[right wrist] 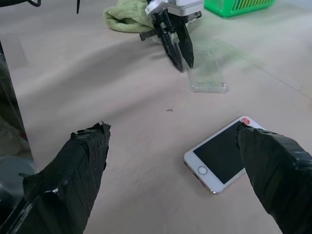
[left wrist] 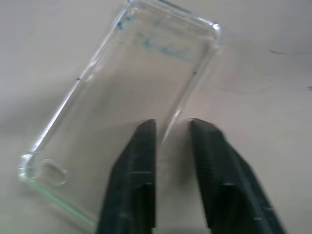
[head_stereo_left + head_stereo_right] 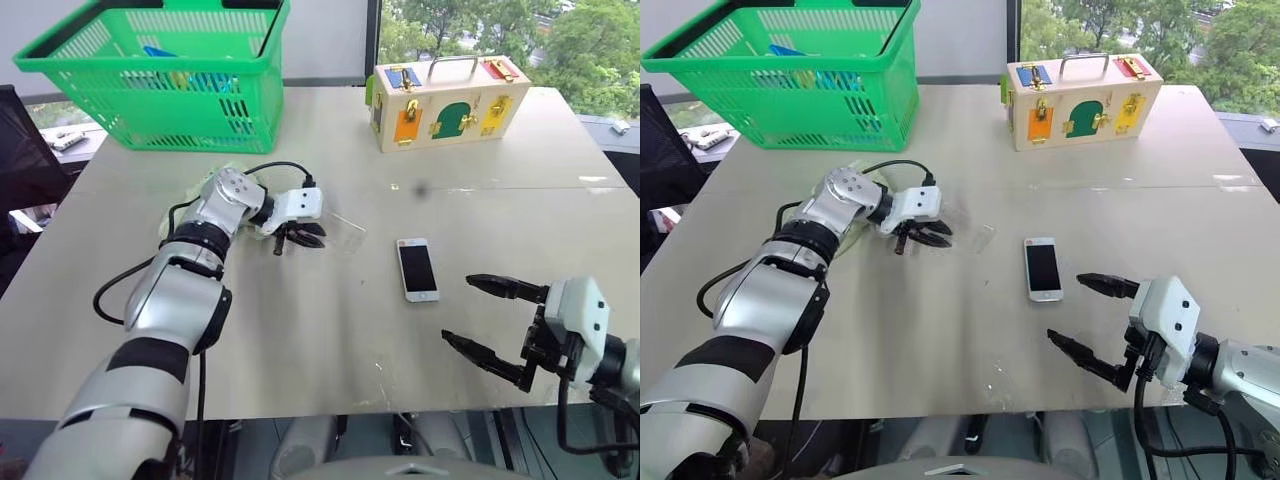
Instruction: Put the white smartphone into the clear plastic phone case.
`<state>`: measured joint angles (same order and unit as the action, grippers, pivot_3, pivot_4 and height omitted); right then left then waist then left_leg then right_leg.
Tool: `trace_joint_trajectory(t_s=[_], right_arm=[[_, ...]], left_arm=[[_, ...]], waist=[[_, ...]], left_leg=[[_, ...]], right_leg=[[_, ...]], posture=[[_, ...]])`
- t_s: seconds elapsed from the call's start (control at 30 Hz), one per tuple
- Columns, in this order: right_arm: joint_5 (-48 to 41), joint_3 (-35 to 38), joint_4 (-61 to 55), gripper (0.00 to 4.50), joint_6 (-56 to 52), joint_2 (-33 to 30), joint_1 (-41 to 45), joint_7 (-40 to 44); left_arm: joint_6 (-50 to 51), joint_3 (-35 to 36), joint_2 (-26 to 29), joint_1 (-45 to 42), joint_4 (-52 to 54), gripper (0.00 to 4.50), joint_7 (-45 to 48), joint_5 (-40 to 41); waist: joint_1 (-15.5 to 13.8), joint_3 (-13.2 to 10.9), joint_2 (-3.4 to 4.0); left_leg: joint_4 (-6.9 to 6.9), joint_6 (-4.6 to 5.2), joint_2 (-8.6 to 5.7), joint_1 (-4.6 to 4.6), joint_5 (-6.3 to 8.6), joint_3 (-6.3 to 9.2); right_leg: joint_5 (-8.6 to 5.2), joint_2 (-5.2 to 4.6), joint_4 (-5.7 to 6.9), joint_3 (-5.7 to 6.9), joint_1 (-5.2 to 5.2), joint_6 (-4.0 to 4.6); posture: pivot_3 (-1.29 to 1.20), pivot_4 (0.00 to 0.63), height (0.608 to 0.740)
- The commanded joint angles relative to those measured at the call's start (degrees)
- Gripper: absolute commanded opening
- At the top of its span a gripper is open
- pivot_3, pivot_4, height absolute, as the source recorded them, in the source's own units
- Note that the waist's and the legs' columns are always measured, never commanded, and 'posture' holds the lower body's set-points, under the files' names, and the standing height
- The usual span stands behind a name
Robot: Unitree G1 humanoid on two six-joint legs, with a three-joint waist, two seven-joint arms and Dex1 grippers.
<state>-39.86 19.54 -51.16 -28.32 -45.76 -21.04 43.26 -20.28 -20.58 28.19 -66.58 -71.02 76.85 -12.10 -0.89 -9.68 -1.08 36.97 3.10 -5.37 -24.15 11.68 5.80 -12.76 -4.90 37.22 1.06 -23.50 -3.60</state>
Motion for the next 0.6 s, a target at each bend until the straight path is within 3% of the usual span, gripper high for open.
trace_joint_trajectory(t_s=[0.03, 0.13, 0.23, 0.3, 0.43, 0.6], right_arm=[[0.1, 0.6, -0.8, 4.5, 1.0, 0.2, 0.7, -0.2], [0.4, 0.0, -0.7, 4.5, 1.0, 0.3, 1.3, -0.3], [0.6, -1.1, 0.0, 4.5, 1.0, 0.4, 2.5, 0.0], [0.9, -1.7, 0.7, 4.5, 1.2, 0.4, 3.4, 0.2], [1.6, -2.8, 1.8, 4.5, 1.7, 0.4, 4.6, 0.9], [1.9, -3.2, 2.3, 4.5, 1.8, 0.2, 5.0, 1.5]], left_arm=[[3.2, 3.0, 0.7, 0.4, 0.3, 0.04, 2.1, 1.6], [9.0, 6.2, 1.2, 1.1, 4.8, 0.04, 7.8, 5.6], [23.0, 8.7, 3.2, 4.6, 18.1, 0.04, 12.9, 10.2], [32.6, 9.4, 5.7, 10.6, 32.5, 0.04, 13.6, 12.6], [49.1, 11.2, 9.0, 20.8, 55.6, 0.04, 9.0, 15.9], [58.9, 12.7, 11.9, 32.8, 74.8, 0.04, 3.3, 19.1]], waist=[[0.1, 0.0, 0.0], [0.3, 0.0, 0.0], [0.3, 0.0, -0.03], [0.5, 0.0, -0.03], [1.3, -0.1, 0.0], [1.1, -0.1, 0.02]], left_leg=[[0.07, 0.0, 0.0, 0.0, 0.0, 0.0], [0.16, 0.01, 0.0, 0.0, 0.01, -0.01], [0.19, 0.0, 0.01, -0.05, 0.01, 0.0], [0.21, 0.0, 0.01, -0.08, 0.01, 0.0], [0.18, 0.02, 0.02, -0.07, 0.04, -0.01], [0.17, 0.02, 0.02, -0.03, 0.04, 0.02]], right_leg=[[-0.01, 0.0, 0.09, -0.01, 0.0, -0.02], [-0.02, 0.01, 0.24, -0.01, -0.03, -0.02], [-0.02, 0.01, 0.33, -0.02, -0.1, 0.0], [-0.02, 0.0, 0.34, -0.05, -0.14, 0.01], [0.09, -0.04, 0.31, -0.31, -0.15, 0.22], [0.08, -0.05, 0.32, -0.32, -0.14, 0.22]], posture=[[0.0, 0.15, 0.74], [0.0, 0.15, 0.74], [0.0, 0.15, 0.74], [0.0, 0.15, 0.74], [0.0, 0.15, 0.74], [0.0, 0.15, 0.74]])
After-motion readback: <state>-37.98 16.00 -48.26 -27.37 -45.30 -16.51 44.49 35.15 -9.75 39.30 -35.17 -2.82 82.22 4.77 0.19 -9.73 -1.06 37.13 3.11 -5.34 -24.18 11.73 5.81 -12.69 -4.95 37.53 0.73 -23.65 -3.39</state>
